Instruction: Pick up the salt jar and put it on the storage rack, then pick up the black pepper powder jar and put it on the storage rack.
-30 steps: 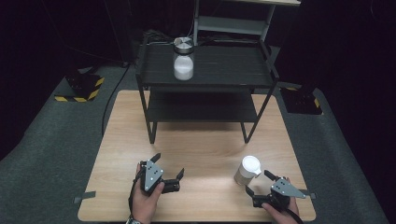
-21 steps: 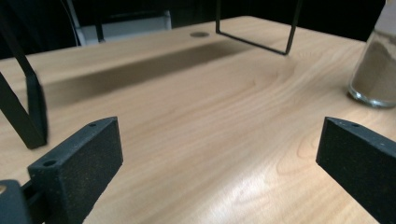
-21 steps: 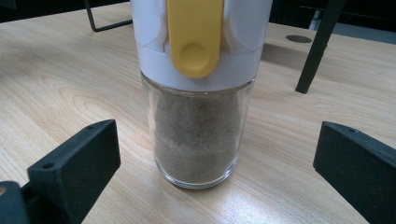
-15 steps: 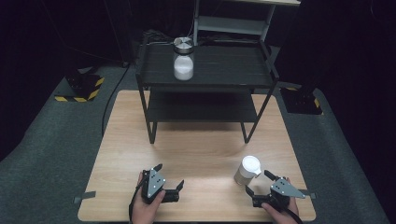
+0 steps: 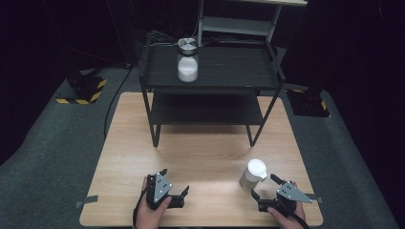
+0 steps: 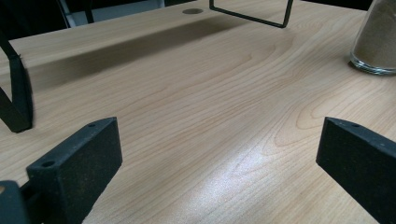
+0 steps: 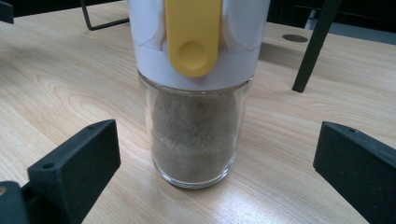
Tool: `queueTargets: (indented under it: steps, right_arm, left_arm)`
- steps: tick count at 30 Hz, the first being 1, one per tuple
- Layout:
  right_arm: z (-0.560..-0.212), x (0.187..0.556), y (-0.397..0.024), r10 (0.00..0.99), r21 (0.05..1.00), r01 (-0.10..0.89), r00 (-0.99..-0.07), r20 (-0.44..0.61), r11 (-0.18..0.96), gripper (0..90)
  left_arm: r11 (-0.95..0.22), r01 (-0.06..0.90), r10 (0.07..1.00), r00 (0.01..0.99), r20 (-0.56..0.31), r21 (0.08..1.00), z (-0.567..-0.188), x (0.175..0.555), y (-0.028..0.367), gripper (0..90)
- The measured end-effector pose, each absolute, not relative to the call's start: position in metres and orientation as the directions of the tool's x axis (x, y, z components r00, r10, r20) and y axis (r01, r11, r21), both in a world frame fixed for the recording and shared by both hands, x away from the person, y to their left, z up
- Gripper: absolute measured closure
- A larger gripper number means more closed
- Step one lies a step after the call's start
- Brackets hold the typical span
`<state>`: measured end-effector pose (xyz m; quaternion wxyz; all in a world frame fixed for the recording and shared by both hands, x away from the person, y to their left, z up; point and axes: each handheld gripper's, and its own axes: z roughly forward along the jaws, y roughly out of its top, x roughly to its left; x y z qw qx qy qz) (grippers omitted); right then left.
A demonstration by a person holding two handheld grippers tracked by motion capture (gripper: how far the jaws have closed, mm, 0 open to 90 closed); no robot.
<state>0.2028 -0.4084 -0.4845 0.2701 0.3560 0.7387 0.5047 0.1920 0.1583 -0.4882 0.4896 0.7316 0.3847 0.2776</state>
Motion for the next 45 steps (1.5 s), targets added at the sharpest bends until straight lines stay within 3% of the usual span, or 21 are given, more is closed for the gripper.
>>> queueTargets:
  steps: [30,45]
  right_arm:
    - [-0.485,0.205,-0.409,0.791,0.939,0.245,-0.61,-0.043,0.24,0.2]
    - [-0.486,0.204,-0.395,0.808,0.961,0.209,-0.588,-0.023,0.18,0.1]
  left_arm:
    - [-0.201,0.292,0.838,0.546,0.01,0.935,-0.49,0.191,0.161,0.4]
    - [-0.199,0.293,0.832,0.555,0.003,0.935,-0.49,0.193,0.163,0.4]
